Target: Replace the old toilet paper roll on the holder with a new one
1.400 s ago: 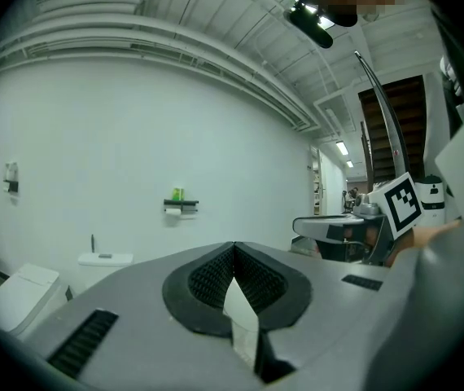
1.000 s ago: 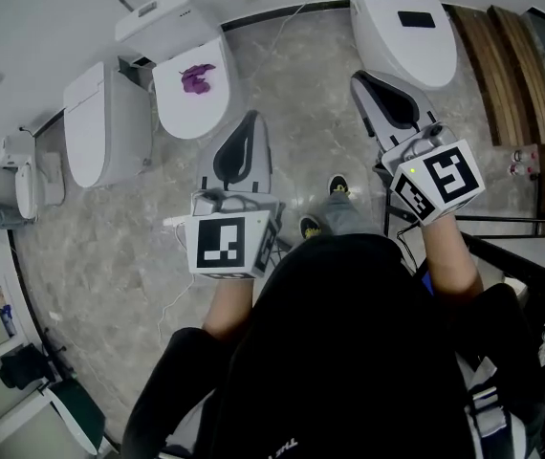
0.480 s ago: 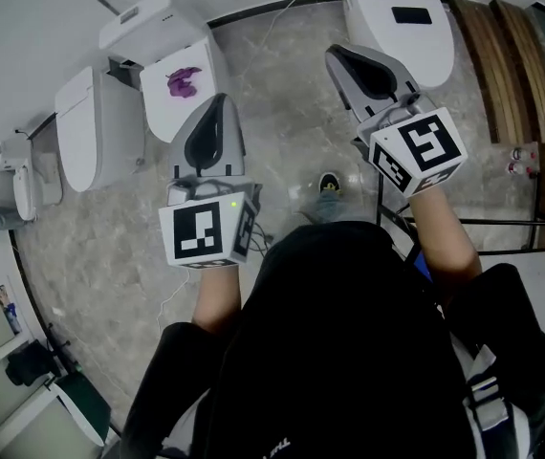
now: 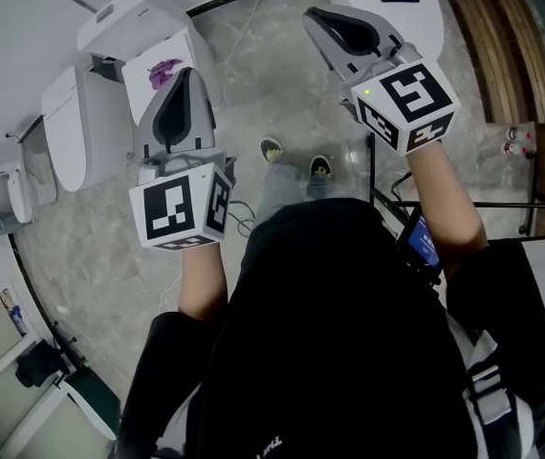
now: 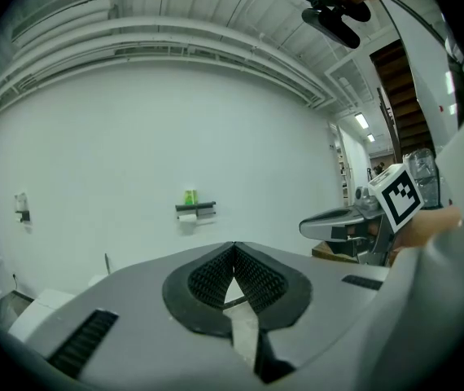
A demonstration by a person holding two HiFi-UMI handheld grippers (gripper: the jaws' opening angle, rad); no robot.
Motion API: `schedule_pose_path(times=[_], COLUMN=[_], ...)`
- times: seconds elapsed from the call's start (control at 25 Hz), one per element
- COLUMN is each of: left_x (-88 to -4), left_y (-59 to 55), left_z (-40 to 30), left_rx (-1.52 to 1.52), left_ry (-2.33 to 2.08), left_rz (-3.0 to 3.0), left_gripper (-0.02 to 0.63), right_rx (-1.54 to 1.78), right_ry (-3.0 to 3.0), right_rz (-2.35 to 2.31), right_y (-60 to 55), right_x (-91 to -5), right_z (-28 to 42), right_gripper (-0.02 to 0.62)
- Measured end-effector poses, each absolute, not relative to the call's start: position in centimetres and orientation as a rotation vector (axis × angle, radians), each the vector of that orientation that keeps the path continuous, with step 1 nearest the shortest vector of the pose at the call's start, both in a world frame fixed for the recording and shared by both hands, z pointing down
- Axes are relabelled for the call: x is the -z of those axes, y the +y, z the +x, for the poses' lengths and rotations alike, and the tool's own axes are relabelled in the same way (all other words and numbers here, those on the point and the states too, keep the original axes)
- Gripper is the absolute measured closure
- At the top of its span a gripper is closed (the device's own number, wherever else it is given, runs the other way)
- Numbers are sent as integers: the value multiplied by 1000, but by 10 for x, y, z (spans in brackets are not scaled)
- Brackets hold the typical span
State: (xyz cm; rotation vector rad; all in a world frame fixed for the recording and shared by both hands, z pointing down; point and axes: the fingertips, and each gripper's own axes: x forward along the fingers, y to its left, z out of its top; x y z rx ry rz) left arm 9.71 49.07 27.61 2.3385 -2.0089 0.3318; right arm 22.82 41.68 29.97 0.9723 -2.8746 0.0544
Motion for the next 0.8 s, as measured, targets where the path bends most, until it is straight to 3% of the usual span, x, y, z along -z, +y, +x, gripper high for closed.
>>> schedule_pose_path(times=[0.8], left_x=[-293], left_y=[365], left_z=[50], left_rx=[-313], left_ry=[-1892], left_rz=[2417], left_gripper=[583], right_rx=[-90], right_ry=[-2792], right_rz=[1090], right_y=[304], right_x=[-313], right_z=[187], right_gripper=[568])
